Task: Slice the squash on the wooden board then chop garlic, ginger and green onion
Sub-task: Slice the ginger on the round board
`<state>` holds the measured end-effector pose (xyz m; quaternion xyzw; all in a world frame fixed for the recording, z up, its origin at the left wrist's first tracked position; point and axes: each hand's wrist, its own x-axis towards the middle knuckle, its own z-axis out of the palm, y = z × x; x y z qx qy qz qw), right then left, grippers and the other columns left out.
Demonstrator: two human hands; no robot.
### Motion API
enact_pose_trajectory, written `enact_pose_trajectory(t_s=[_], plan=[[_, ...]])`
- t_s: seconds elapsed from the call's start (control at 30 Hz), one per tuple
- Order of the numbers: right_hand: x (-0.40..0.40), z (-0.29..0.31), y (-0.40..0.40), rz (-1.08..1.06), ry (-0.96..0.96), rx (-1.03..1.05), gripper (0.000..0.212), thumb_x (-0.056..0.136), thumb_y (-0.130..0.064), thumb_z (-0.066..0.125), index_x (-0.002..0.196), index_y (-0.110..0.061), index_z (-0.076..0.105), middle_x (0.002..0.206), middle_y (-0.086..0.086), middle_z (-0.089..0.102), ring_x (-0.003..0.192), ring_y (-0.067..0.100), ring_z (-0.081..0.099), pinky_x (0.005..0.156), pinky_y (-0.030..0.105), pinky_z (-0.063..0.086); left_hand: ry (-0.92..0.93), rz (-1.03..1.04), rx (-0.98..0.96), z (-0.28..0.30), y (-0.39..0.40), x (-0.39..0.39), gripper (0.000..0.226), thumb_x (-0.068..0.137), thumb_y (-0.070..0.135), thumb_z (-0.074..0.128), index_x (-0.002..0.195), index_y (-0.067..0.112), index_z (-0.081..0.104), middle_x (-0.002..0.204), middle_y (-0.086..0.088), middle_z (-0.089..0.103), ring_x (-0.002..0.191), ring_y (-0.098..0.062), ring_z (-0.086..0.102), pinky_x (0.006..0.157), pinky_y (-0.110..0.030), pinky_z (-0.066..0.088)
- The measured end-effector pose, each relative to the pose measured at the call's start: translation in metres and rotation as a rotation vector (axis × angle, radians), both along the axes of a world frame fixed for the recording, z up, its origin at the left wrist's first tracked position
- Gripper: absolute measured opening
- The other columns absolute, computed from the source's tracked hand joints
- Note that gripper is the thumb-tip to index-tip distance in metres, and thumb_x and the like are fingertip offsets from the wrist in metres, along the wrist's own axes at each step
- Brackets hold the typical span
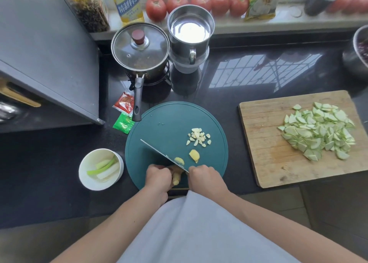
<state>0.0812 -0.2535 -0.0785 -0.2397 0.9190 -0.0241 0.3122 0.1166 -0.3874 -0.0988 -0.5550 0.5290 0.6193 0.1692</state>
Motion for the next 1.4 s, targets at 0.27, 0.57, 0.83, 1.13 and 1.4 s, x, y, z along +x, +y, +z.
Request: enact_pose_trajectory(t_s=[0.27,0.57,0.83,1.13,1.4], plan=[[0.003,0.012,0.037,-0.159,-0.017,-0.118,0.031,0.098,-0.033,0.042,0.076,-0.015,0.055,0.072,0.007,0.058,0.066,0.031,0.057,0.059,0.037,0.050,0.027,0.037,-0.014,-0.006,-0.001,0.010,0.029,0.082,0.002,0.064,0.110,-0.007,0.062,0.107,-0.024,0.068,0.103,-0.036,0.068,0.092,-0.053,0.058],[0.019,0.013,0.042,-0.054,0.032,-0.054,0.023,0.094,-0.027,0.044,0.080,-0.013,0.056,0.071,0.009,0.055,0.066,0.036,0.058,0.055,0.035,0.043,-0.008,0.000,-0.050,0.001,0.002,0.012,0.033,0.082,0.006,0.071,0.109,-0.001,0.053,0.067,-0.014,0.060,0.062,-0.023,0.052,0.080,-0.052,0.060],[0.026,0.005,0.040,-0.026,0.022,-0.005,0.015,0.089,-0.018,0.046,0.075,-0.016,0.042,0.068,0.005,0.044,0.060,0.032,0.043,0.054,0.034,0.034,0.030,-0.029,-0.088,-0.001,0.001,0.013,0.036,0.084,0.004,0.058,0.112,-0.019,0.056,0.067,-0.016,0.056,0.064,-0.024,0.051,0.065,-0.037,0.050],[0.021,-0.002,0.033,-0.087,-0.043,-0.058,0.016,0.089,-0.027,0.052,0.079,-0.014,0.051,0.080,0.012,0.060,0.067,0.033,0.053,0.057,0.033,0.038,-0.020,-0.014,-0.097,-0.012,0.000,0.010,0.031,0.083,0.012,0.073,0.107,0.005,0.055,0.099,-0.022,0.070,0.094,-0.033,0.069,0.091,-0.049,0.058],[0.022,0.000,0.036,-0.137,-0.054,-0.089,0.025,0.097,-0.031,0.043,0.078,-0.016,0.051,0.081,0.013,0.063,0.073,0.037,0.060,0.057,0.033,0.036,-0.029,-0.014,-0.052,-0.014,-0.003,0.009,0.029,0.086,0.012,0.068,0.109,-0.002,0.058,0.098,-0.026,0.071,0.098,-0.040,0.070,0.089,-0.056,0.058]])
